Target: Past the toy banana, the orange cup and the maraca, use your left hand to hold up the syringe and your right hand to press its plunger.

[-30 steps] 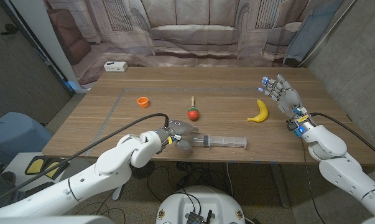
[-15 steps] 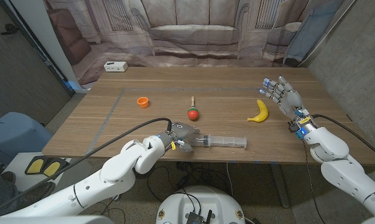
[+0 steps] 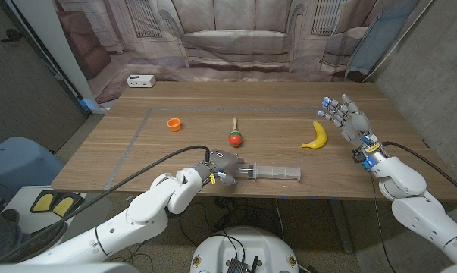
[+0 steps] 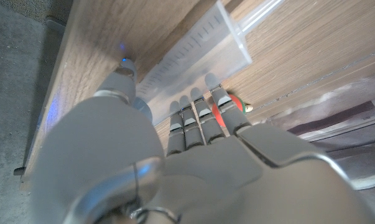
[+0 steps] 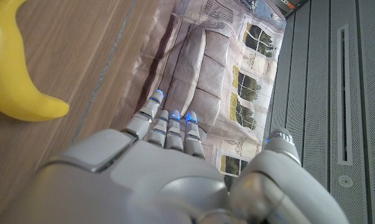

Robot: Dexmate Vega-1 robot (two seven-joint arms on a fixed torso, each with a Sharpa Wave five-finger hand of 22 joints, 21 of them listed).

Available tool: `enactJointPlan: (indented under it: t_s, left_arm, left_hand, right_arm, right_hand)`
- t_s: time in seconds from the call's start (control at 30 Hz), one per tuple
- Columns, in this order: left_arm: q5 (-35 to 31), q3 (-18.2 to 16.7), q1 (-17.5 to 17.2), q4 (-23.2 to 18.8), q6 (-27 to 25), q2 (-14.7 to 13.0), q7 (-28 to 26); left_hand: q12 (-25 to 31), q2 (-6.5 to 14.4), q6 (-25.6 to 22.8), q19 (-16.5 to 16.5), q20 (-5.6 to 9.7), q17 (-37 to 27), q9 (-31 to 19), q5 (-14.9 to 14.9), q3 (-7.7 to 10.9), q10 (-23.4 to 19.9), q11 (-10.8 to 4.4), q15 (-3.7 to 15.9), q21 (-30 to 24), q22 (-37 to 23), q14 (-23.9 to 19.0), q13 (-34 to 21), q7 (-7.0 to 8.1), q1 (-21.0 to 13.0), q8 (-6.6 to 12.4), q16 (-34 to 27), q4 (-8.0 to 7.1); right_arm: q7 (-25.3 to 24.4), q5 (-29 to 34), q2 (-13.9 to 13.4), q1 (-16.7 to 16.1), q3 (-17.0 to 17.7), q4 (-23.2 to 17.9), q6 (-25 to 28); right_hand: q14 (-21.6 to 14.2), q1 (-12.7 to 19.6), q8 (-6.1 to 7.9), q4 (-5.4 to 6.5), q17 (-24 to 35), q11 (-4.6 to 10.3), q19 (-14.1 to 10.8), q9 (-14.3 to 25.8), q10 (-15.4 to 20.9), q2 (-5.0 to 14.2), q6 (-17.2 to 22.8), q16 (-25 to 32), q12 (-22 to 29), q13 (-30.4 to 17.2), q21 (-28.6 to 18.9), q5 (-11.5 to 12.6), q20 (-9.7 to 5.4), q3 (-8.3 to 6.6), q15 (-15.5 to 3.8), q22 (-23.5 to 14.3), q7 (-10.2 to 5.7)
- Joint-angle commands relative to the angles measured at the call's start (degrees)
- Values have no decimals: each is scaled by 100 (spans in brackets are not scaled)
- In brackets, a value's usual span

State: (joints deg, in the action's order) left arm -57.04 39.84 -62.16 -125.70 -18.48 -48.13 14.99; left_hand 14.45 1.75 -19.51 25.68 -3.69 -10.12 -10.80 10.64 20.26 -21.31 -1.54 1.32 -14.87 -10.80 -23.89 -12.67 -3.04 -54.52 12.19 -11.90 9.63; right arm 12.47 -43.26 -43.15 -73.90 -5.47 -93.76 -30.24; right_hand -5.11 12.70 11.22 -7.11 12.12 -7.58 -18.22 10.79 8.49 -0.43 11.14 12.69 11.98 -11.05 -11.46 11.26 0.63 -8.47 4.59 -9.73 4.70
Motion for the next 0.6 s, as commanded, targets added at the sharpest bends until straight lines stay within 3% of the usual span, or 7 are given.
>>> enactJointPlan:
  t_s: [0.03, 0.23, 0.37, 0.6]
  left_arm:
    - [148, 51, 68, 137, -1, 69, -4]
    - [188, 72, 64, 151, -42, 71, -47]
    - [238, 82, 65, 164, -54, 71, -70]
    - [383, 75, 71, 172, -72, 49, -69]
  left_hand:
    - [46, 10, -93, 107, 16, -19, -14, 56, 45, -86, -14, 9, -43, -19, -105, -11, -8, -116, 50, -64, 0]
    - [76, 75, -209, 224, 19, -22, -16, 82, 91, -211, 7, 44, -81, -21, -231, -14, -10, -289, 63, -84, 26]
    - [98, 132, -300, 320, 25, -26, -19, 110, 133, -318, -62, 56, -114, -23, -340, -19, -4, -472, 69, -102, 46]
    - [103, 179, -435, 554, -35, -35, -25, 143, 154, -397, -11, 66, -199, -22, -468, -26, -44, -677, 84, -123, 51]
  right_arm:
    - [-6, -16, 42, 6, 9, 41, -2]
    - [10, -39, 56, 42, -21, 58, 37]
    - [39, -38, 63, 82, -53, 86, 50]
    - [45, -73, 88, 152, -105, 120, 117]
  right_hand:
    - [-46, 33, 9, -5, 23, 5, -41, 8, 51, 41, 16, -16, -19, -27, 11, -4, 20, 17, 31, -17, 16]
    - [-55, 28, 10, -2, 25, 1, -43, 8, 70, 41, 18, -14, -14, -28, 11, -6, 23, 20, 36, -17, 19]
    - [-56, 26, 11, 0, 26, -3, -47, 8, 72, 43, 22, -15, -14, -28, 11, -6, 18, 21, 40, -17, 18]
    - [-58, 22, 14, 2, 28, 10, -48, 8, 78, 44, 32, -17, -14, -29, 13, -6, 22, 23, 42, -18, 19]
